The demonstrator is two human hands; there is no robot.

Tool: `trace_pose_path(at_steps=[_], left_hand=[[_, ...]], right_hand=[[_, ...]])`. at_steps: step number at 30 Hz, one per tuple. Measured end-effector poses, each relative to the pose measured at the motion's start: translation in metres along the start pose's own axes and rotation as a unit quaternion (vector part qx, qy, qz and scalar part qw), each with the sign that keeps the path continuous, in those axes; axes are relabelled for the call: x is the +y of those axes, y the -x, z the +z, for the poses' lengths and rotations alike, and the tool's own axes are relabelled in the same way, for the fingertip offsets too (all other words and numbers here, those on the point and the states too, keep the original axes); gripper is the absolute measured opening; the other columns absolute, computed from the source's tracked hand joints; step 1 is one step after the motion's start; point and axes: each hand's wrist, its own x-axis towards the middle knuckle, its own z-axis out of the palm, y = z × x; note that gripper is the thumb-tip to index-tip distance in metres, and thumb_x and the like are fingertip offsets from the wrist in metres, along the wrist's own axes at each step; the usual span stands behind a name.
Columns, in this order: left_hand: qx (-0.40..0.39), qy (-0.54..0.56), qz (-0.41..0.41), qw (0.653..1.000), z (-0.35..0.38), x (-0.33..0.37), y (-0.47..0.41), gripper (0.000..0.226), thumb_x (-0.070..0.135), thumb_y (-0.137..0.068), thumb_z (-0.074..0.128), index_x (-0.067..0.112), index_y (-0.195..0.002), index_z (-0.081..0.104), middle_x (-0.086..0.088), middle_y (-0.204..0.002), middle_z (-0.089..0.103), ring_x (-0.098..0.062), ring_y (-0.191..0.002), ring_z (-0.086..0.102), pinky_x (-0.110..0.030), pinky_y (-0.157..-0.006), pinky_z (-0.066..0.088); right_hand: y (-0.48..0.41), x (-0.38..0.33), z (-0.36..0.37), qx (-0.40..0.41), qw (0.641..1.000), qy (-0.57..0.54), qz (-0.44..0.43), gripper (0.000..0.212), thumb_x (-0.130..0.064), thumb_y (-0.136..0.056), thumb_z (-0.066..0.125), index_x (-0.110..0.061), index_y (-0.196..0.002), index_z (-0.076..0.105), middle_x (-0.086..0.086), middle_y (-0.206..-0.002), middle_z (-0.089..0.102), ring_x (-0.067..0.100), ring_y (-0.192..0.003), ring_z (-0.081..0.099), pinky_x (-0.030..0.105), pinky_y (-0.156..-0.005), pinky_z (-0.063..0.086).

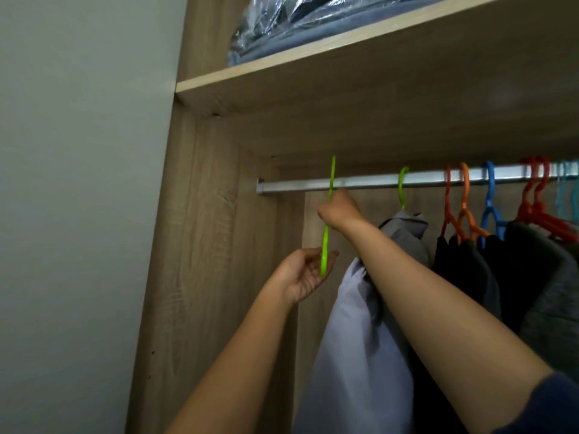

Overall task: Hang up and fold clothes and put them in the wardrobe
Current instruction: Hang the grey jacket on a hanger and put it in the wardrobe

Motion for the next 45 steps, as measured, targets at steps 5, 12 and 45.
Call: trace_pose_path(at_steps=[5,12,45], left_hand=[[-0.018,0.012,0.017,1.0,0.007,0.013,0.019,0.024,-0.004,-0.094,0.032,-0.011,-0.089,0.054,-0.016,-0.065,0.069,-0.014,-0.049,0.066,-0.021,-0.05,0.054],[0.013,0.025,0.007,1.0,-0.013,0.004,0.065,0.022,-0.007,-0.093,0.032,-0.012,-0.087,0.053,-0.016,-0.062,0.068,-0.015,-0.047,0.066,-0.02,-0.045,0.053],[0.332,-0.059,-0.061,0.939,-0.022,-0.294,0.449,0.021,-0.009,-0.092,0.042,0.012,-0.091,0.044,-0.01,-0.076,0.059,-0.017,-0.065,0.059,-0.026,-0.062,0.048]], right_hand=[[0.012,-0.018,-0.007,0.046,0.998,-0.013,-0.029,0.037,-0.012,-0.087,0.047,0.003,-0.121,0.049,0.023,-0.127,0.054,0.034,-0.117,0.052,0.03,-0.081,0.043],[0.055,-0.022,0.006,0.032,0.999,-0.029,0.0,0.033,-0.011,-0.086,0.05,0.004,-0.114,0.054,0.024,-0.117,0.06,0.037,-0.109,0.057,0.032,-0.077,0.044],[0.535,0.129,-0.057,-0.097,0.986,-0.058,0.126,0.023,-0.019,-0.095,0.046,-0.008,-0.076,0.053,0.012,-0.071,0.062,0.032,-0.072,0.059,0.048,-0.07,0.049]])
